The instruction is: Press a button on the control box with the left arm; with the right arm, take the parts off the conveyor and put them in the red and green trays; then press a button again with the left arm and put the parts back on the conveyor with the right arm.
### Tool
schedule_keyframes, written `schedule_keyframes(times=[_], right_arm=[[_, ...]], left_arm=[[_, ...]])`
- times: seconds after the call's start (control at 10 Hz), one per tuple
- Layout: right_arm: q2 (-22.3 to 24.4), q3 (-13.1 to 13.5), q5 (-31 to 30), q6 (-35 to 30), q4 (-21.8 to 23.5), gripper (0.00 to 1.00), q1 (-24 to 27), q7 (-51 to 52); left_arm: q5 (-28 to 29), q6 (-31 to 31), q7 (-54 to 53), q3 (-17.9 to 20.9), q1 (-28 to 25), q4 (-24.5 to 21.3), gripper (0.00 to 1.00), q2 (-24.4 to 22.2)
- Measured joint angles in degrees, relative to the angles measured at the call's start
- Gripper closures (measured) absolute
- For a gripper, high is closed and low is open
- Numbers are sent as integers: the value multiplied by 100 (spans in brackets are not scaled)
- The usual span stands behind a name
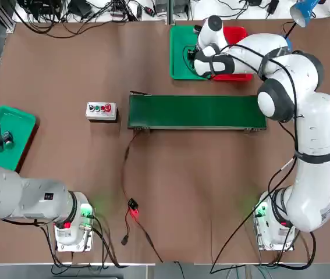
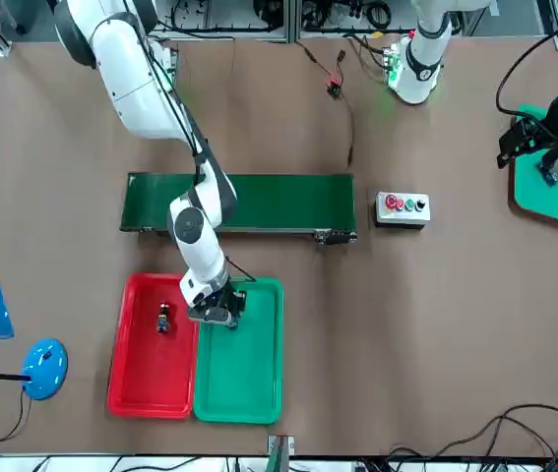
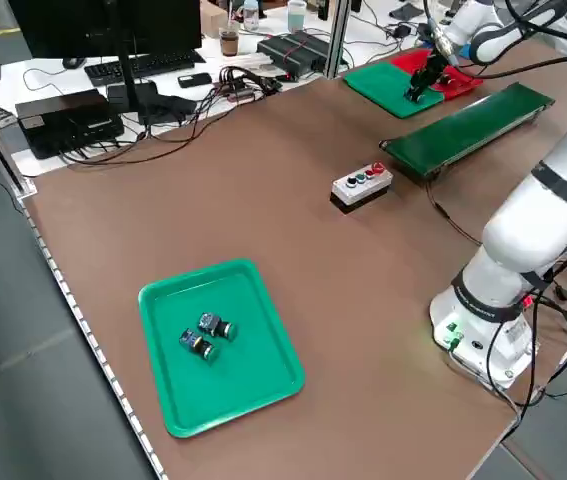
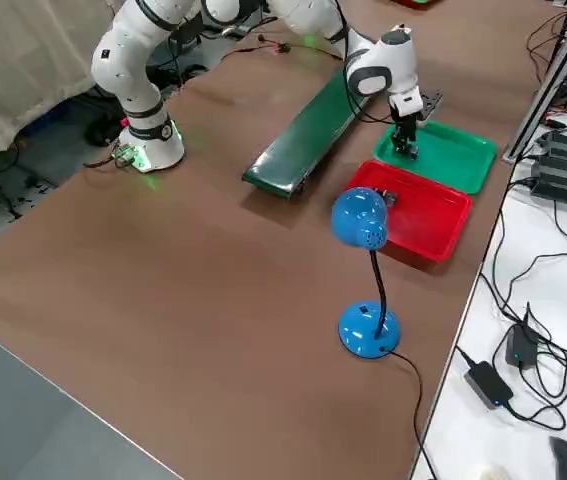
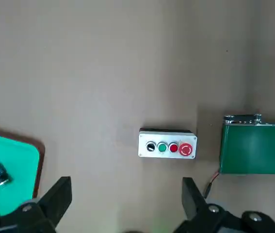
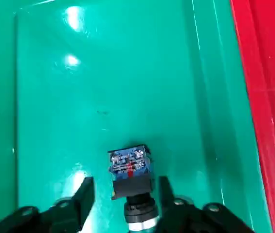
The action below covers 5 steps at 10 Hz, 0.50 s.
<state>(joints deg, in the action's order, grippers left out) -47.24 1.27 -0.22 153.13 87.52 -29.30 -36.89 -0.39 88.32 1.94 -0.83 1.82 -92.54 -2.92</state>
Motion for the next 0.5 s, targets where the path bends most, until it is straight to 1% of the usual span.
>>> schedule_keyframes(times=[0.1, 0.2, 0.3, 0.4, 0.5], right_arm=[[0, 1, 0, 0, -45, 16, 2, 1], [9, 10, 2, -1, -106, 3, 28, -6], [65, 15, 2, -171, -189, 1, 107, -5], [213, 21, 1, -630, -291, 2, 212, 1], [465, 29, 0, -1216, -385, 1, 344, 25]], left_arm=[[0, 0, 0, 0, 0, 0, 0, 0], [0, 0, 0, 0, 0, 0, 0, 0], [0, 0, 0, 0, 0, 0, 0, 0], [0, 0, 0, 0, 0, 0, 0, 0], [0, 0, 0, 0, 0, 0, 0, 0]])
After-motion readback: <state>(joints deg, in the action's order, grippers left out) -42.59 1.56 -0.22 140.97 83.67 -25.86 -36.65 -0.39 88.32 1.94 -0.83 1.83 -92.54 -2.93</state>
